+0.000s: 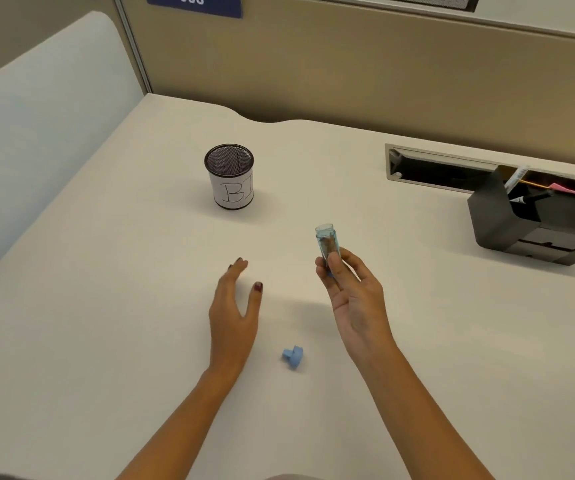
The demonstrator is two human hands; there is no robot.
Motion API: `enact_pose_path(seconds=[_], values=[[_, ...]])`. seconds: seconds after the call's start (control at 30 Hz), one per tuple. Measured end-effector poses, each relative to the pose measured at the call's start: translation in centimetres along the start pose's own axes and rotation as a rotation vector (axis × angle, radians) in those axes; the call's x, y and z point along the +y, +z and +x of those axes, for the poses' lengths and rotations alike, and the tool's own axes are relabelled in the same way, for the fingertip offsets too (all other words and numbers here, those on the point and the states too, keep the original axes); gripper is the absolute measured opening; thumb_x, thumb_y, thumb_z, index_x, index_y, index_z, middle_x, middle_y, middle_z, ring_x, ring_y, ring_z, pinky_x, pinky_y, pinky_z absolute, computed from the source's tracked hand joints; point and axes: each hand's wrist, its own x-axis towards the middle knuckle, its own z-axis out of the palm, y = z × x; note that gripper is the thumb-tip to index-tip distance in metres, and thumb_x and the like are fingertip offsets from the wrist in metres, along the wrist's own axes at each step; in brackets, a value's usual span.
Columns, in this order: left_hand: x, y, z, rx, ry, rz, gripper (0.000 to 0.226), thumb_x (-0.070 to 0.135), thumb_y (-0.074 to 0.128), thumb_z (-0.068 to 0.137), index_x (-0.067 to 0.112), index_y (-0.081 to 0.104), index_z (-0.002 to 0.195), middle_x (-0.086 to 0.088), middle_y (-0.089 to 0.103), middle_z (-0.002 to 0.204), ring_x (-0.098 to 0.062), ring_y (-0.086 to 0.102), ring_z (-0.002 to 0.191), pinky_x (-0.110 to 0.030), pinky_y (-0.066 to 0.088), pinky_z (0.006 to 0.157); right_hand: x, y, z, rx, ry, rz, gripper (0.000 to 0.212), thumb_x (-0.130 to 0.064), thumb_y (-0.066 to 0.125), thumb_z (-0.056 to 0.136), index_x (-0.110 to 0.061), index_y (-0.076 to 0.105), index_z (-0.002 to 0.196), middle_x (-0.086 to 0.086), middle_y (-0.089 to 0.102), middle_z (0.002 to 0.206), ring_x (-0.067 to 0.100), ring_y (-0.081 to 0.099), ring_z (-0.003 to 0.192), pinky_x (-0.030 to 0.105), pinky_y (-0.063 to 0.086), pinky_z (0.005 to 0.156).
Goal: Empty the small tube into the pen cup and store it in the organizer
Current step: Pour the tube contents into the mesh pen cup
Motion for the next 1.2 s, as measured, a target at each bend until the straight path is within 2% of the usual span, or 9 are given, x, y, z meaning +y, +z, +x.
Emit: enact_pose_path(seconds=[0.1,0.23,0.37,0.47,0.6,0.8,0.9,1.03,1.2], values=[[-0.5,-0.6,3.1,0.077,-0.028,-0.013,0.042,0.025,0.057,0.093,0.02,0.048,0.134,0.006,0.05,0.14,-0.004,0.042,0.13,-0.006,0.027,0.104,0.1,1.6,1.6,-0.019,-0.001,0.025,0.034,-0.014,0.074,0.075,-0.004,0.068,0.107,0.008,0.079,0.098,0.016,0.075,0.085,0.02,0.06,0.079],[-1.1,-0.6,7.6,0.168,-0.105,-0.05,0.053,0.026,0.063,0.09,0.016,0.043,0.138,0.002,0.046,0.144,-0.013,0.04,0.134,-0.022,0.03,0.11,0.3,4.3,4.3,-0.023,0.006,0.063,0.016,-0.001,0.06,0.093,-0.005,0.068,0.106,0.009,0.076,0.103,0.013,0.075,0.087,0.021,0.058,0.089],[-1.8,-0.1,11.3,0.181,-0.174,-0.087,0.063,0.029,0.067,0.087,0.018,0.037,0.14,-0.001,0.041,0.147,-0.019,0.038,0.135,-0.037,0.032,0.113,0.4,6.9,7.1,-0.007,0.0,-0.008,0.029,0.0,0.058,0.096,-0.002,0.062,0.124,0.009,0.072,0.106,0.01,0.074,0.085,0.022,0.055,0.094],[-2.5,0.7,13.7,0.166,-0.205,-0.094,0.071,0.032,0.07,0.084,0.016,0.034,0.143,-0.004,0.04,0.148,-0.021,0.038,0.135,-0.04,0.034,0.112,0.5,8.7,9.4,0.032,-0.002,-0.027,0.04,-0.003,0.065,0.093,0.0,0.054,0.131,0.007,0.072,0.101,0.01,0.073,0.08,0.023,0.054,0.091],[-3.3,1.6,16.3,0.188,-0.179,-0.067,0.083,0.032,0.077,0.077,0.013,0.032,0.144,-0.007,0.041,0.147,-0.022,0.041,0.134,-0.04,0.036,0.11,0.7,10.9,12.7,0.091,-0.065,-0.09,0.04,-0.004,0.069,0.09,0.009,0.056,0.125,0.008,0.073,0.097,0.01,0.074,0.073,0.017,0.058,0.075],[-3.8,2.5,19.1,0.176,-0.083,-0.132,0.093,0.03,0.085,0.066,0.02,0.034,0.143,0.001,0.046,0.145,-0.017,0.044,0.132,-0.037,0.042,0.108,1.9,13.2,16.4,0.098,-0.195,-0.291,0.021,-0.012,0.075,0.086,-0.018,0.057,0.096,-0.001,0.076,0.089,0.012,0.077,0.079,0.025,0.056,0.088],[-4.0,2.7,20.0,0.171,-0.043,-0.164,0.093,0.029,0.087,0.062,0.022,0.036,0.14,0.004,0.05,0.14,-0.014,0.048,0.128,-0.032,0.046,0.103,2.5,13.9,17.6,0.079,-0.247,-0.333,0.021,-0.016,0.076,0.087,-0.02,0.059,0.1,0.003,0.078,0.092,0.014,0.077,0.084,0.025,0.055,0.089],[-4.1,3.0,20.8,0.175,-0.006,-0.164,0.088,0.029,0.086,0.063,0.019,0.04,0.137,0.004,0.053,0.133,-0.009,0.05,0.122,-0.013,0.043,0.095,3.1,14.6,18.9,0.083,-0.319,-0.404,0.024,-0.02,0.075,0.087,-0.025,0.06,0.105,0.006,0.079,0.097,0.01,0.077,0.083,0.02,0.055,0.083],[-4.4,3.2,21.0,0.187,0.0,-0.149,0.083,0.028,0.085,0.065,0.018,0.042,0.136,0.002,0.055,0.132,-0.01,0.051,0.119,-0.012,0.043,0.094,3.5,15.3,19.9,0.085,-0.408,-0.483,0.036,-0.024,0.075,0.088,-0.032,0.049,0.112,0.003,0.078,0.096,0.011,0.076,0.089,0.013,0.054,0.08]])
